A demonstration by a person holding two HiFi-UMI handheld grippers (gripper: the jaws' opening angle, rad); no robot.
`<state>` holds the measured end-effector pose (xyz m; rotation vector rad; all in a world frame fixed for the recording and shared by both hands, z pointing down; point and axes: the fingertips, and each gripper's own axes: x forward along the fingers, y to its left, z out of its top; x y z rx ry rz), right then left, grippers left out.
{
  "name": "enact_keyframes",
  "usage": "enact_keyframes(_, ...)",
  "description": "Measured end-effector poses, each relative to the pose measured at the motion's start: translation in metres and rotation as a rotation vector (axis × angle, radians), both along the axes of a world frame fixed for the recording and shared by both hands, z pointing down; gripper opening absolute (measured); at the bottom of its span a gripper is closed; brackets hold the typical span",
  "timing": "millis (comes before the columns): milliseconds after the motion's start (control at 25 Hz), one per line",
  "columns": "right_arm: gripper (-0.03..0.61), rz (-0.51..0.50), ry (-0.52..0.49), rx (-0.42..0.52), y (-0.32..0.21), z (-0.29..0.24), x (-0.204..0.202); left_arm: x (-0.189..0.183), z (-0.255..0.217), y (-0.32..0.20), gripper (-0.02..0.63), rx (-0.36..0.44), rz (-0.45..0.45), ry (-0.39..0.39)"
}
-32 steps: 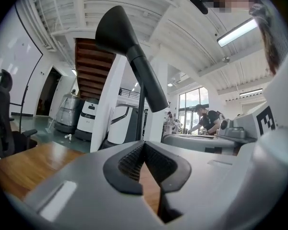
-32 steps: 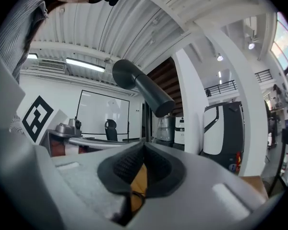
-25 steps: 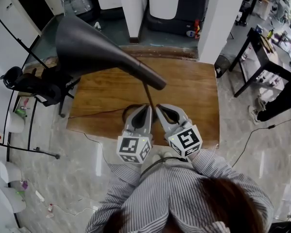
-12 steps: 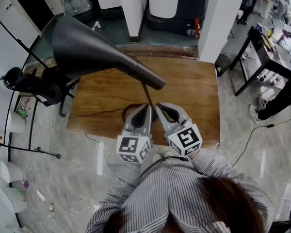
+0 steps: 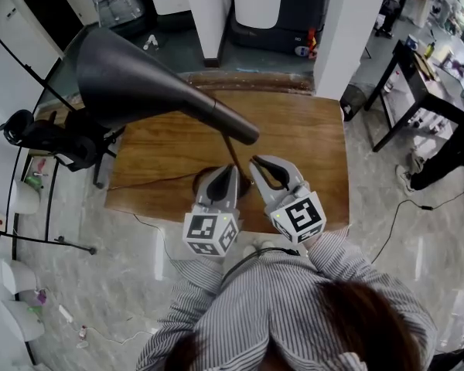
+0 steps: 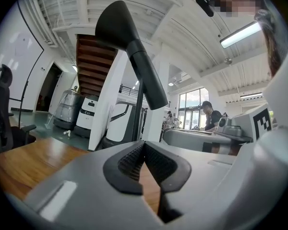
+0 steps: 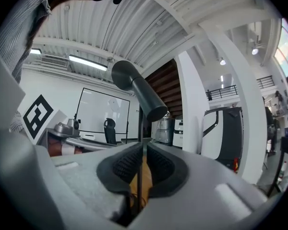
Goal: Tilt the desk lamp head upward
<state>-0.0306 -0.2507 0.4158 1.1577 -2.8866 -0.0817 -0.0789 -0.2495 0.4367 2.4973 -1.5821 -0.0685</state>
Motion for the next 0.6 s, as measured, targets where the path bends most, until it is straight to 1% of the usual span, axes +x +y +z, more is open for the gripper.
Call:
enact_keyframes(80,0.009,-0.004,-0.007,-0.015,0.003,0.004,-0.003,0.003,0.001,-0.001,0.003,-0.002,0.006,-0.002)
enact_keyframes(240,0.002,-0.028,0.028,-0.041,0.006,0.013,-0.011,0.005,0.001,-0.001,0.003,-0.003,0.015,-0.014)
enact_keyframes(320,0.002,-0.026,0.029,-0.054,0.005,0.016,-0.011,0.006,0.004,-0.001,0.003,-0.009,0.014,-0.025)
enact_keyframes(600,0.002,-0.026,0.027,-0.064,0.007,0.018,-0.011,0.002,0.006,0.000,0.003,-0.022,-0.004,-0.019)
